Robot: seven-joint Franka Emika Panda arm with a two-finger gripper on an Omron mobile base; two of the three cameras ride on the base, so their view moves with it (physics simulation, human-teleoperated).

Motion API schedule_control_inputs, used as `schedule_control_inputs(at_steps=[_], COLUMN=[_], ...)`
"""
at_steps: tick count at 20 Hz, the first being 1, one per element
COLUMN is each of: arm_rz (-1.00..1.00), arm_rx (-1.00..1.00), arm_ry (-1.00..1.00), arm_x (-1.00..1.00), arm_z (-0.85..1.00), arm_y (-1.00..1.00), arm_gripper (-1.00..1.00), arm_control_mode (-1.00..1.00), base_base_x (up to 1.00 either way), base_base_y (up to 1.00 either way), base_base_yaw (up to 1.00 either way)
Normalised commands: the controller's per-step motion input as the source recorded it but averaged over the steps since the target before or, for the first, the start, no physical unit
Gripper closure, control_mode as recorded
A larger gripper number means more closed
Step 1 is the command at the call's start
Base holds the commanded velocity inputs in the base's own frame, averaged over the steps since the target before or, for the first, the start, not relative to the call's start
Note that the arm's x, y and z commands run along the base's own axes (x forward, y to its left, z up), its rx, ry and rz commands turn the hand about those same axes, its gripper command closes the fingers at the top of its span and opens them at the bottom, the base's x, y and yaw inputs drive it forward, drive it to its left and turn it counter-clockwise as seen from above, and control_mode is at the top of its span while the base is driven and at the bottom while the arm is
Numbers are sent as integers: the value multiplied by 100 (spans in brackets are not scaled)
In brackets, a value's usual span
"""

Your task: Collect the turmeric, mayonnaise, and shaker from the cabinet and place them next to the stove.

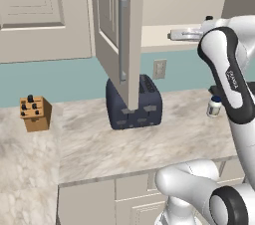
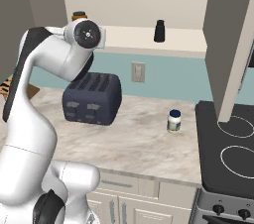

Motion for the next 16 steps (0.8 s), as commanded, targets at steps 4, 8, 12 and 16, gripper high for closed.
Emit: schedule_control_inputs(at_steps=[4, 8, 12, 16], arm_rz=[0, 0, 0, 0], arm_rx=[0, 0, 0, 0], arm_ry=[-3, 3, 3, 0], arm_x=[0, 16, 18, 14], arm_z=[-12, -4, -1, -2], arm_y=[24, 5, 0, 0], arm_gripper=[-100, -100, -100, -100], arm_control_mode=[-100, -100, -100, -100], base_base_x=[0, 0, 0, 0], base_base_y=[0, 0, 0, 0], base_base_yaw=[0, 0, 0, 0])
